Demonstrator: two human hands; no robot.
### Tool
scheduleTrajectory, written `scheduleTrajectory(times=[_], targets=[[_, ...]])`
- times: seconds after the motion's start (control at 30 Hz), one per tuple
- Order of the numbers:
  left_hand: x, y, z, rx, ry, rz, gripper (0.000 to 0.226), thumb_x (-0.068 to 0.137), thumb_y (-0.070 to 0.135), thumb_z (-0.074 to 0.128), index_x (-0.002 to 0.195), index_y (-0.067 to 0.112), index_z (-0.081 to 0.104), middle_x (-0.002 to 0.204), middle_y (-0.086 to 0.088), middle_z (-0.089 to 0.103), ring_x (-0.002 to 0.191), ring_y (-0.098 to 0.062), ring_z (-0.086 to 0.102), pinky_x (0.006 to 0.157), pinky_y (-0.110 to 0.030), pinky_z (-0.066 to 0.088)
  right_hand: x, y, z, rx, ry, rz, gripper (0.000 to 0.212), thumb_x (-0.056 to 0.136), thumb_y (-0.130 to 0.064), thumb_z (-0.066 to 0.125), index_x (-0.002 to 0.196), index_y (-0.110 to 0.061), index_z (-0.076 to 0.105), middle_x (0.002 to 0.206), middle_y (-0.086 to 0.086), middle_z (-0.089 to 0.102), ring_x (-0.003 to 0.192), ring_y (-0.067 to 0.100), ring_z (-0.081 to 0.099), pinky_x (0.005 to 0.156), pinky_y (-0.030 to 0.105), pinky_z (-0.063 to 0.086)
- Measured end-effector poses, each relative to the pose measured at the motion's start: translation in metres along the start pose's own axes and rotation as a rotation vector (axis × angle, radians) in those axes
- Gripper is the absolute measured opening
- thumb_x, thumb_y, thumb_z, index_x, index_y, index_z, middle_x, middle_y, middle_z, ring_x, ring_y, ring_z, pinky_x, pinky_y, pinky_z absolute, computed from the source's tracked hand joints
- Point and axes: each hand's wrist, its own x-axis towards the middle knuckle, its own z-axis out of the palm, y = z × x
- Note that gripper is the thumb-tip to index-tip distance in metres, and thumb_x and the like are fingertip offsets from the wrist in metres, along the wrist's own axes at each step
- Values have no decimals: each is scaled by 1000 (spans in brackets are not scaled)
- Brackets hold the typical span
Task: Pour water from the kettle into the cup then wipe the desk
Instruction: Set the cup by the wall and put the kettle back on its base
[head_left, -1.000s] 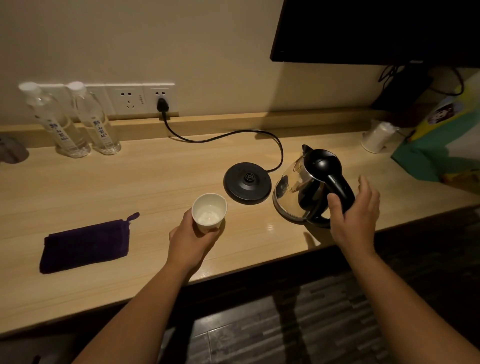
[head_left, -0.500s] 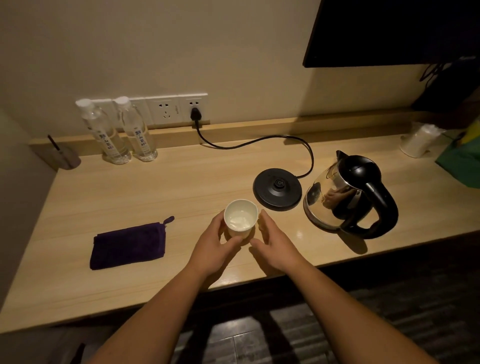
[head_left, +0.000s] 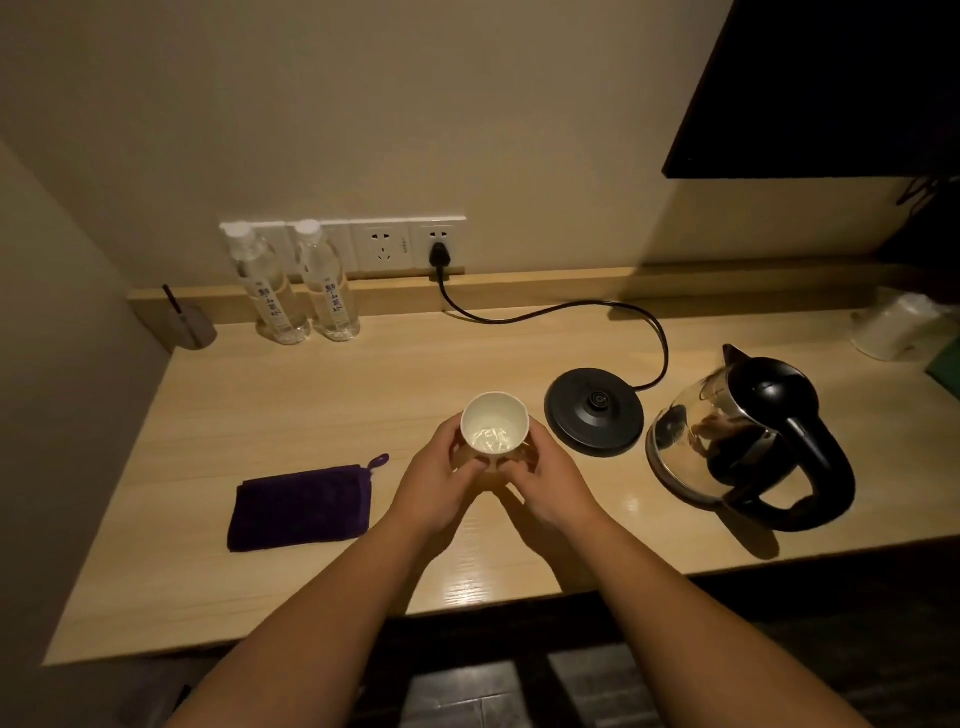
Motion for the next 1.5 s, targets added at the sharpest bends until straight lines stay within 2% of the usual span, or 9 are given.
scheduleTrajectory(times=[0.17, 0.3, 0.4, 0.53, 0.83, 1.13, 1.23, 1.33, 1.5], targets=[[48, -1, -20, 57, 52, -4, 60, 91, 17, 66, 141, 34, 38, 132, 13, 54, 121, -8, 51, 98, -29, 45, 52, -14, 7, 11, -23, -33, 62, 87, -14, 63, 141, -30, 37, 123, -13, 51, 114, 7, 48, 89, 21, 39], [85, 2, -27, 15, 87, -18, 59, 88, 17, 68, 137, 38, 40, 126, 17, 56, 120, -7, 53, 89, -18, 42, 97, -21, 7, 31, -52, -50, 62, 86, -13, 64, 139, -30, 38, 122, -12, 54, 118, 12, 52, 83, 14, 39], [119, 7, -31, 25, 107, -23, 61, 89, 15, 67, 140, 33, 40, 128, 15, 54, 120, -5, 50, 89, -18, 39, 132, -26, 2, 34, -61, -57, 61, 85, -13, 64, 139, -30, 40, 124, -11, 54, 117, 10, 51, 83, 13, 39], [145, 9, -34, 29, 123, -27, 62, 90, 16, 67, 142, 31, 38, 129, 14, 53, 117, -3, 49, 85, -13, 38, 165, -25, 0, 14, -66, -83, 66, 84, -16, 67, 141, -31, 38, 131, -9, 54, 118, 8, 50, 91, 20, 41], [179, 1, -42, 15, 73, -37, 66, 88, 13, 70, 143, 28, 36, 131, 9, 54, 122, -9, 52, 101, -29, 43, 195, -22, 4, 22, -79, -82, 70, 83, -18, 70, 143, -28, 36, 134, -6, 54, 121, 11, 50, 98, 29, 43], [181, -5, -42, 9, 61, -44, 65, 89, 13, 69, 143, 28, 36, 135, 6, 55, 126, -10, 51, 101, -29, 42, 198, -16, 10, -28, -39, -70, 71, 83, -18, 71, 144, -28, 34, 135, -2, 54, 123, 16, 51, 100, 36, 45], [179, -3, -44, 141, 83, -30, 69, 90, 18, 68, 147, 28, 32, 141, 6, 50, 130, -13, 46, 103, -33, 41, 196, -18, 10, -88, -40, -72, 75, 84, -22, 70, 147, -28, 29, 138, -1, 52, 126, 18, 48, 97, 31, 43], [172, -4, -49, 410, 135, -58, 74, 93, 23, 64, 154, 22, 22, 158, 1, 30, 142, -17, 30, 111, -35, 31, 191, -16, 8, -222, -20, -100, 78, 86, -24, 69, 149, -28, 23, 143, 0, 48, 129, 19, 45, 95, 27, 39], [140, -2, -47, 684, 160, -63, 65, 100, 34, 49, 155, 16, 19, 163, -1, 12, 148, -20, 17, 116, -35, 22, 171, -15, 1, -501, 15, -89, 79, 89, -27, 66, 151, -15, 19, 153, 7, 34, 140, 24, 32, 110, 37, 32]])
